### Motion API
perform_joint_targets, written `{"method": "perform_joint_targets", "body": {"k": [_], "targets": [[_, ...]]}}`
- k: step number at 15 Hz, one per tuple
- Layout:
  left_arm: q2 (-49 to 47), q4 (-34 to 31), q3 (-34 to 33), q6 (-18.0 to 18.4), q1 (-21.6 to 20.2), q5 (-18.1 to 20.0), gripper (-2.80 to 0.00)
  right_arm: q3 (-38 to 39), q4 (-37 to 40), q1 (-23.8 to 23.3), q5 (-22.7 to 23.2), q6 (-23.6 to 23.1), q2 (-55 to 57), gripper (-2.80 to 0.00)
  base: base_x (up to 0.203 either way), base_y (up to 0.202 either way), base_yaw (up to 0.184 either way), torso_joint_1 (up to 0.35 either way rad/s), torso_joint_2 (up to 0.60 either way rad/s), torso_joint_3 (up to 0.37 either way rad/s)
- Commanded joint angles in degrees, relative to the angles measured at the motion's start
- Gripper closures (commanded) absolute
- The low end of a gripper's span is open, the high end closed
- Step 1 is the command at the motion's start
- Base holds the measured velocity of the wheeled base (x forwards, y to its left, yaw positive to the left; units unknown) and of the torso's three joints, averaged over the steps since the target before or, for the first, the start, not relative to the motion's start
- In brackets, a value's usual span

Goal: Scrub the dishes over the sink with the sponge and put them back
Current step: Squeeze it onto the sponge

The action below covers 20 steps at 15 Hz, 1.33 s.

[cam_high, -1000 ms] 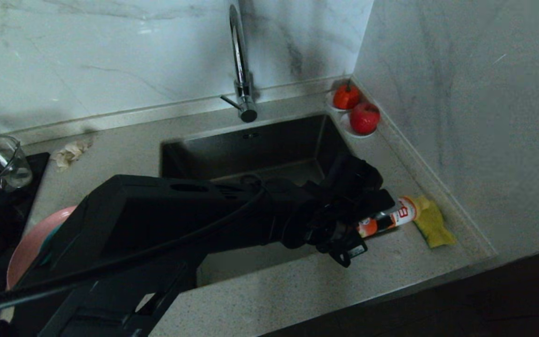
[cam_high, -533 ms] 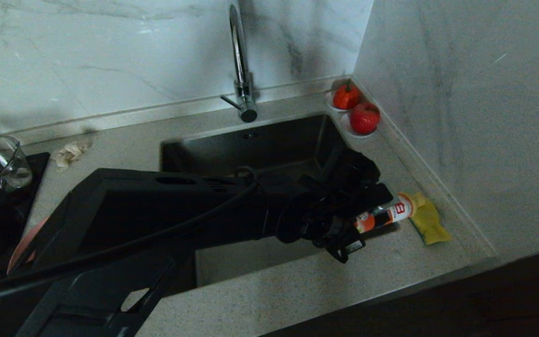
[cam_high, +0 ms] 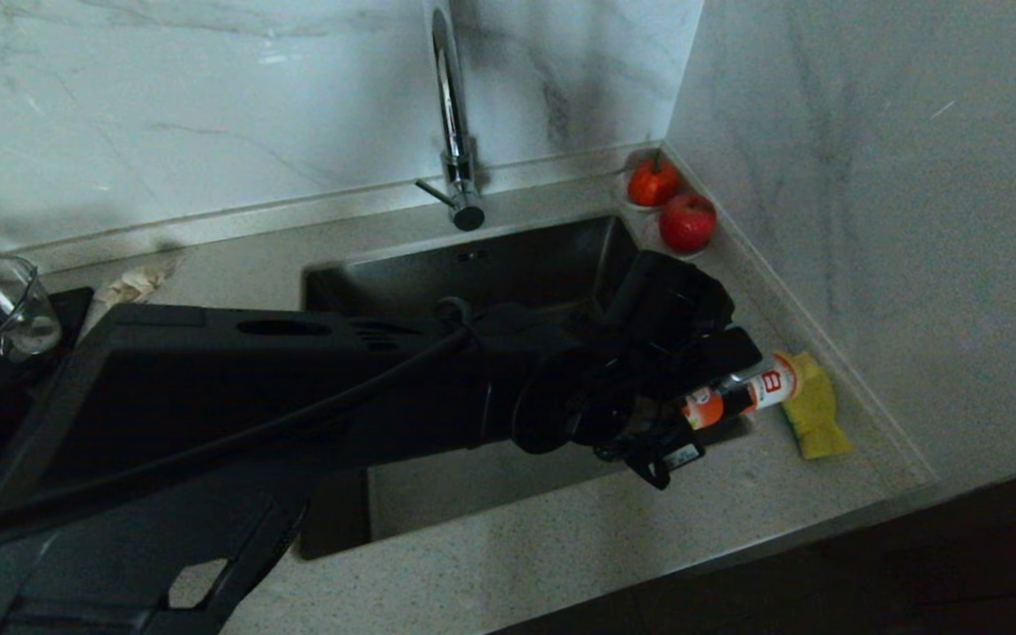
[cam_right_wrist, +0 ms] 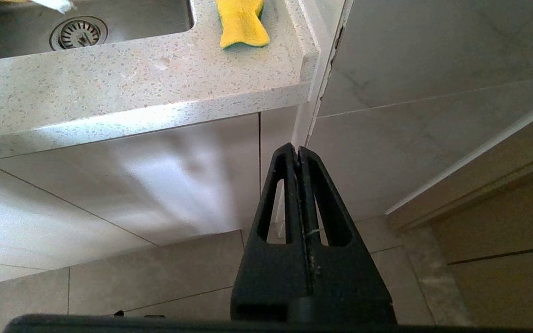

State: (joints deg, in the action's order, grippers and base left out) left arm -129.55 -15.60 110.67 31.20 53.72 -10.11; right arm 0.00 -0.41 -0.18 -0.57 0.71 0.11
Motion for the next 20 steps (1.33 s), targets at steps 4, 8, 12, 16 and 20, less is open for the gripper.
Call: {"method": "perform_joint_targets", "body": {"k": [4, 8, 12, 16, 20], "targets": [[1.32, -0.13, -1.38, 0.14, 0.6, -0.04, 0.0, 0.0, -0.02, 0.01, 0.03, 0.04, -0.02, 0.0, 0.0, 0.0, 0.0, 0.0, 0.0, 0.0], [1.32, 0.4, -2.35, 0.08, 0.69, -0.09, 0.0, 0.0, -0.02, 0.01, -0.04, 0.03, -0.02, 0.0, 0.0, 0.0, 0.0, 0.0, 0.0, 0.0], [1.64, 4.04, -5.55, 0.0, 0.67, -0.09, 0.0, 0.0, -0.02, 0.01, -0.04, 0.0, -0.02, 0.0, 0.0, 0.0, 0.0, 0.0, 0.0, 0.0], [3.54, 2.19, -6.18, 0.36, 0.69, -0.04, 0.0, 0.0, -0.02, 0.01, -0.04, 0.0, -0.02, 0.0, 0.0, 0.0, 0.0, 0.0, 0.0, 0.0], [5.1, 1.89, -8.36, 0.28, 0.86, 0.0, 0.0, 0.0, -0.02, -0.04, 0.0, 0.04, -0.02, 0.0, 0.0, 0.0, 0.0, 0.0, 0.0, 0.0]]}}
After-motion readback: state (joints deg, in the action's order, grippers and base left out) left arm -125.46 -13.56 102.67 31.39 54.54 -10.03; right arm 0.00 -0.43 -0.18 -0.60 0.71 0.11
